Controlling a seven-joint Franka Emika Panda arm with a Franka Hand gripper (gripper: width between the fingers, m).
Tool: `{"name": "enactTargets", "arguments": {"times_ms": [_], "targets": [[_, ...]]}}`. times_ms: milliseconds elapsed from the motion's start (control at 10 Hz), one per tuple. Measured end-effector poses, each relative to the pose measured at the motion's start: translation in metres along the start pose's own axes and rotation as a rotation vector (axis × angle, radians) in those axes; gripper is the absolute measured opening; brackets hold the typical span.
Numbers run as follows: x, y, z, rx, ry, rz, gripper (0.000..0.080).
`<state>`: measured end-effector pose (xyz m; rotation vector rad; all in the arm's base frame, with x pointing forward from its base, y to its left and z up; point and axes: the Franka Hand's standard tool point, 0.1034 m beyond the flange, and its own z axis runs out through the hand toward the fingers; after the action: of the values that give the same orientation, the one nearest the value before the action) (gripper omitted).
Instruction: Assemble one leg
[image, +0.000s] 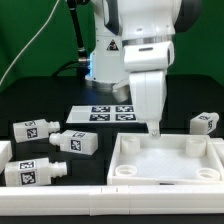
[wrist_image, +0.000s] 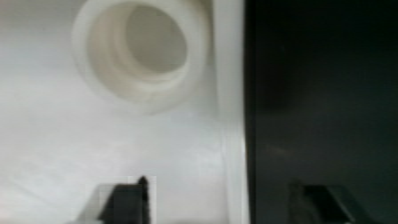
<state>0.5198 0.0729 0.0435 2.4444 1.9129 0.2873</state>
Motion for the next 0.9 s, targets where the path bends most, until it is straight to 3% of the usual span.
{"name": "enactTargets", "arguments": {"times_ms": [100, 200, 300, 700, 900], "targets": [[-0.005, 0.000, -0.007, -0.020, 0.004, 0.024, 0.0507], [-0.005, -0.003, -0.003, -0.012, 0.003, 0.023, 0.0619], [-0.005, -0.003, -0.001, -0.010, 0.005, 0.087, 0.0640], [-0.004, -0.003, -0.001, -0.009, 0.008, 0.316, 0.0649], [0.006, -0.010, -0.003, -0.022, 0.036, 0.615, 0.0649]]}}
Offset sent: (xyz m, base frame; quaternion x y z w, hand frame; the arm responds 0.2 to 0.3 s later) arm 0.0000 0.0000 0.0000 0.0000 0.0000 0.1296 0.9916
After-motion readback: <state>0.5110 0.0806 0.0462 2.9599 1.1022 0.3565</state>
